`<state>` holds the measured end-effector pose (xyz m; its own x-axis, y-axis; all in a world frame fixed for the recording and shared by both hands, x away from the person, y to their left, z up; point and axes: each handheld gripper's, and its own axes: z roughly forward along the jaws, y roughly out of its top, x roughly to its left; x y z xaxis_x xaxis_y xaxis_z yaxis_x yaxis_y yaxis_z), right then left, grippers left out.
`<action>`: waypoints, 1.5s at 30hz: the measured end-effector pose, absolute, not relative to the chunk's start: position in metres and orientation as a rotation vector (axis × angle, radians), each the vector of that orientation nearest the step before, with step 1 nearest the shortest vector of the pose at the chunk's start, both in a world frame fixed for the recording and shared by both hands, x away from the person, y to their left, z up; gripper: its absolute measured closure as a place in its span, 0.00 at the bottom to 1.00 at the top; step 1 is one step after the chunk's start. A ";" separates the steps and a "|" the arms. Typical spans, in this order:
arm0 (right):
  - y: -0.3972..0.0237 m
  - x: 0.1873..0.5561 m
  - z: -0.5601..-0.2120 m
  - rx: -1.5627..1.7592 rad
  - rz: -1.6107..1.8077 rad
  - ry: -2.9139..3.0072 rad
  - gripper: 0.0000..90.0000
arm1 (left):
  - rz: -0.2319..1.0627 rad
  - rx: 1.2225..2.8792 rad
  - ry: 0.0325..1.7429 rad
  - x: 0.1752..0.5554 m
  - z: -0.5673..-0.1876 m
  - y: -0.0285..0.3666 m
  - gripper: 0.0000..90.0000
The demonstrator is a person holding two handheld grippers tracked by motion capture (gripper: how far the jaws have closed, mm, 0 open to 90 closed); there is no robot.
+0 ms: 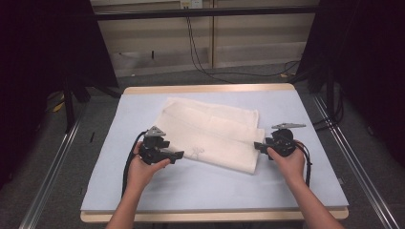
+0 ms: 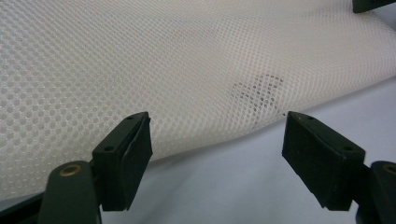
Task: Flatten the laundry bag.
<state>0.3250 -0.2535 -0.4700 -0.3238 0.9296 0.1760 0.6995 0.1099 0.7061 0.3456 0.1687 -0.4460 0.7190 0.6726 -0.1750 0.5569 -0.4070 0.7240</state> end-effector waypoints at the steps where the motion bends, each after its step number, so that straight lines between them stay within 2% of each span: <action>1: -0.254 0.325 -0.470 1.602 1.042 2.077 0.46 | 0.177 2.114 0.929 0.346 -0.446 0.169 0.26; 4: -0.254 0.324 -0.468 1.594 1.039 2.067 0.44 | 0.180 2.115 0.934 0.345 -0.447 0.168 0.26; 6: -0.259 0.323 -0.467 1.613 1.049 2.060 0.33 | 0.184 2.113 0.927 0.345 -0.446 0.167 0.26; 9: -0.261 0.322 -0.466 1.625 1.053 2.059 0.29 | 0.190 2.110 0.925 0.344 -0.446 0.166 0.26; 10: -0.263 0.321 -0.466 1.607 1.067 2.061 0.25 | 0.184 2.117 0.916 0.344 -0.445 0.165 0.26; 14: -0.258 0.323 -0.468 1.622 1.079 2.099 0.22 | 0.181 2.120 0.917 0.344 -0.445 0.163 0.26; 17: -0.254 0.325 -0.471 1.612 1.068 2.121 0.27 | 0.184 2.121 0.910 0.344 -0.445 0.162 0.26; 18: -0.248 0.326 -0.471 1.571 1.069 2.108 0.41 | 0.180 2.128 0.903 0.343 -0.444 0.162 0.26; 19: -0.248 0.326 -0.471 1.571 1.069 2.108 0.41 | 0.180 2.128 0.903 0.343 -0.444 0.162 0.26; 22: -0.240 0.327 -0.470 1.559 1.086 2.106 0.64 | 0.186 2.125 0.904 0.343 -0.444 0.162 0.26; 23: -0.240 0.327 -0.470 1.559 1.086 2.106 0.64 | 0.186 2.125 0.904 0.343 -0.444 0.162 0.27; 24: -0.242 0.327 -0.468 1.546 1.098 2.093 0.78 | 0.170 2.119 0.907 0.343 -0.444 0.162 0.27; 27: -0.245 0.325 -0.463 1.518 1.140 2.080 0.93 | 0.175 2.123 0.901 0.343 -0.444 0.161 0.27; 45: -0.215 0.296 -0.437 1.184 1.297 2.161 0.96 | 0.156 2.106 0.891 0.342 -0.440 0.148 0.28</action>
